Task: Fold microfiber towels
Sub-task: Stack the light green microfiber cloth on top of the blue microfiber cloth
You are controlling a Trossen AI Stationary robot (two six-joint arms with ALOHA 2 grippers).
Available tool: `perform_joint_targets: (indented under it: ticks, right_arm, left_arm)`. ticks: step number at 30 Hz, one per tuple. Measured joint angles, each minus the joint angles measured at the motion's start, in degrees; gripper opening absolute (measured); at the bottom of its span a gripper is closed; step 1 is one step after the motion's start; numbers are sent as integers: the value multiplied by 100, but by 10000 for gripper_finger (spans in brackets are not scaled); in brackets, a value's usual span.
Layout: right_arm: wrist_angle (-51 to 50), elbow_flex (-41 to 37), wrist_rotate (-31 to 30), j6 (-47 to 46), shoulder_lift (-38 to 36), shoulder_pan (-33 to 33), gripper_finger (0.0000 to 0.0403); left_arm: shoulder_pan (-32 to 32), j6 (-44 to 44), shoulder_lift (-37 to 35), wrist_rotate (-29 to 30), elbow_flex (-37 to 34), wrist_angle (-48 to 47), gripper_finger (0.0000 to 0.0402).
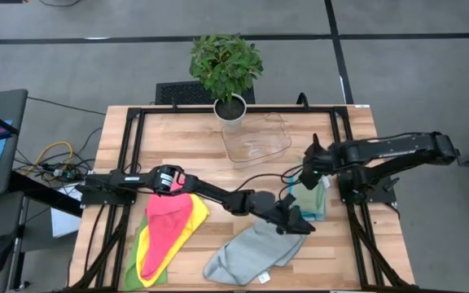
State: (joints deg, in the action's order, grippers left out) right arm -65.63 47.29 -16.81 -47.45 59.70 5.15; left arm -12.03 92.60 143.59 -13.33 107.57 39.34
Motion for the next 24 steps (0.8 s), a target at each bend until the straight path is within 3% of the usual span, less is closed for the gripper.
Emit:
perform_joint_targets:
  ticks: [5,10,16,24]
  right_arm:
    - [746,-494,-966,-1669,-790,1439,207]
    - [1778,-1270,-1618,-3220,-933,2961,185]
    - [1347,-1394,-1148,-4356,-313,3953,152]
    - [1516,-1366,-720,-4913,455,4504,119]
  left_arm:
    - [-62,322,-132,-480,1,2086,233]
    - [-147,533,-366,71,11,3792,233]
    - [-222,218,-822,-14,11,3918,233]
    - [-188,322,-948,-200,7,3894,233]
